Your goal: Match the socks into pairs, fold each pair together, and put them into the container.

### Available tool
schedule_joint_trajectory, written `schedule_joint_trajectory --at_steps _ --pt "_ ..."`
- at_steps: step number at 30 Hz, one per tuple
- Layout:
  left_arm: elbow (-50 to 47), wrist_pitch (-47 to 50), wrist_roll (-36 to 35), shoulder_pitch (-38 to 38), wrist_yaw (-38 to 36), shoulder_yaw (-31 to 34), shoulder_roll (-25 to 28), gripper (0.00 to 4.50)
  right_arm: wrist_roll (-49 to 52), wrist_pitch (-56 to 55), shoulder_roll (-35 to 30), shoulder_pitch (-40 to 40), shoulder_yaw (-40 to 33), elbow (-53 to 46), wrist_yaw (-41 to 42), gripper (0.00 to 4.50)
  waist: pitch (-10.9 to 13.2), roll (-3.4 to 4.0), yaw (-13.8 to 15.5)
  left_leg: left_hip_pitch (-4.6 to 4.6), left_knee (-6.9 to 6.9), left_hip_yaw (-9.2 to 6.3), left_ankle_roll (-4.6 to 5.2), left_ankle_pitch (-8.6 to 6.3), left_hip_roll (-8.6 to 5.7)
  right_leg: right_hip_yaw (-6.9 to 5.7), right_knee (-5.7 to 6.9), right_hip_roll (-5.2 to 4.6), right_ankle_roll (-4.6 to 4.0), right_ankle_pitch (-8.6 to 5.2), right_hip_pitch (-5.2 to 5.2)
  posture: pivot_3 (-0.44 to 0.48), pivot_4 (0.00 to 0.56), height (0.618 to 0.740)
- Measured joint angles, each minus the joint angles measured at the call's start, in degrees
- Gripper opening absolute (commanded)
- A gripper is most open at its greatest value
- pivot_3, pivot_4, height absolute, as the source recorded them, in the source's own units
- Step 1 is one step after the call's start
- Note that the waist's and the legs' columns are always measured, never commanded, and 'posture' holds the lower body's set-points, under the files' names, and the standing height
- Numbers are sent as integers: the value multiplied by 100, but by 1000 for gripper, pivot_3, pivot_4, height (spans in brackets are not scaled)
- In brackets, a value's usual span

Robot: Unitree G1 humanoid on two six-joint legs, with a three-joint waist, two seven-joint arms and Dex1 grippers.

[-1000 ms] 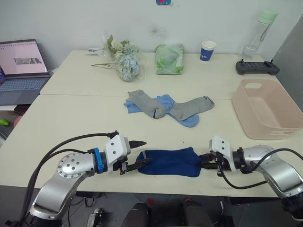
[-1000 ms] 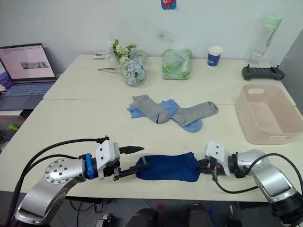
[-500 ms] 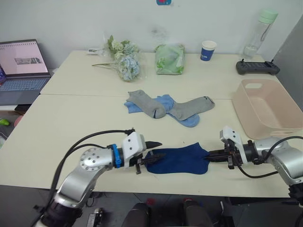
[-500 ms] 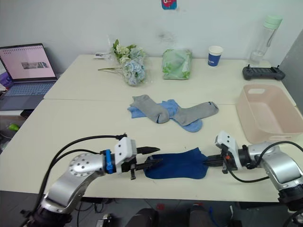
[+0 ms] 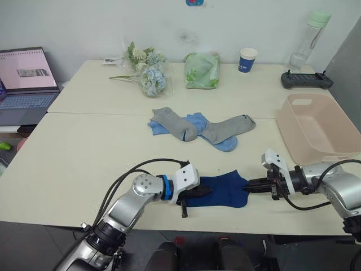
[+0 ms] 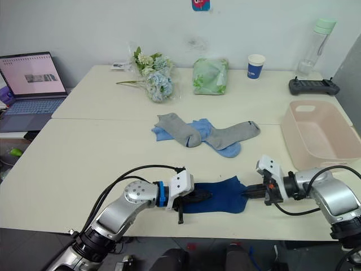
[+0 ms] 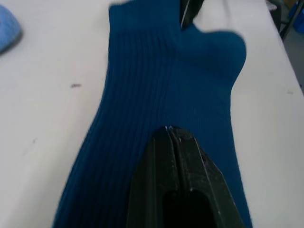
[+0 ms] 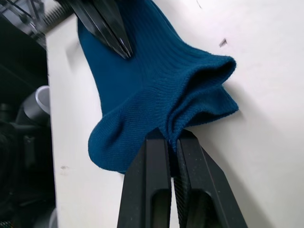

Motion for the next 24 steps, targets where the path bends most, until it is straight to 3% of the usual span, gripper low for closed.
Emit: schedule_joint_trajectory --at_steps 7,13,17,24 --pt "193 -303 156 -97 -44 -89 -13 19 1280 1431 131 -459 -255 -911 -142 0 -9 -2 3 1 4 -5 1 0 0 0 0 -4 0 0 5 0 150 740" --pt "16 -289 153 114 -19 6 -7 19 2177 2522 1534 -904 -391 -980 -1205 0 -21 -11 -2 0 0 -12 0 0 0 5 2 -6 0 0 0 0 150 740" --pt "-277 -106 16 412 43 237 60 19 2102 2419 1688 -918 -134 -858 -1386 0 -22 -12 7 -3 1 -11 1 0 -4 3 -4 -6 0 0 -1 0 150 740" --pt "-2025 1465 -1303 1243 -31 1735 1160 19 1585 1712 1712 -884 454 -439 -1260 0 -18 -8 -84 2 -5 -12 18 -10 12 4 14 4 0 0 -9 0 150 740"
